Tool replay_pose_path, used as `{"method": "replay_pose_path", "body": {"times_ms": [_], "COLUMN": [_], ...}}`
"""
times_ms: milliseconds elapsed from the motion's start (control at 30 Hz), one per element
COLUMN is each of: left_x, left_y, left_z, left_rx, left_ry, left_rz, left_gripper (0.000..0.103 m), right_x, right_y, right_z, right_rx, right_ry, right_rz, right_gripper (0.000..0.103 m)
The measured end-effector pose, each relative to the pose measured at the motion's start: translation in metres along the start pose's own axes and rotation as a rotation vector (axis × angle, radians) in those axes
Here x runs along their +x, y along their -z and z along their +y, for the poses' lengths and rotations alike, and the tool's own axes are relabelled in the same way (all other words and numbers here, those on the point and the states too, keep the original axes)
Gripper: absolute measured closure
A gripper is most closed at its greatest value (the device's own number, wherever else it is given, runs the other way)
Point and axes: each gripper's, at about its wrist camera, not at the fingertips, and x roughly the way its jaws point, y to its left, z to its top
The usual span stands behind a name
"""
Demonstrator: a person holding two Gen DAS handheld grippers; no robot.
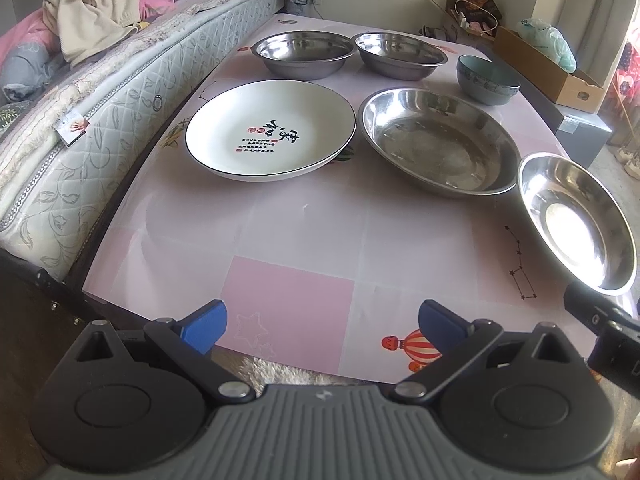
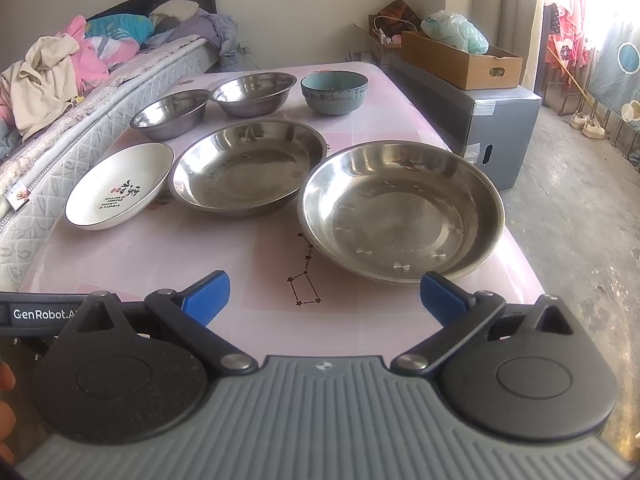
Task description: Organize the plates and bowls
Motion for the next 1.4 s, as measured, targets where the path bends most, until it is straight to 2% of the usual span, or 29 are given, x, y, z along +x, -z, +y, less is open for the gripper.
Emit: {"method": "replay_pose_path", "body": {"times_ms": [567,1400], "left_x": [-0.002,-0.003], "left_y": [0.01,0.009], "left_z": [-0.03,-0.029], "left_rx": [0.11,0.097], "left_ry": [0.096,0.081], "left_rz": [0.036,0.035], "left_gripper": [0.001,0.001], "right_x": [-0.01,-0.011], "right_y": [0.003,0.004], "right_z": [-0.024,-0.023], "right_rx": [0.032,0.035], "right_ry": [0.066,0.047], "right_rz": [0.02,0.022], "right_gripper": [0.001,0.001]}}
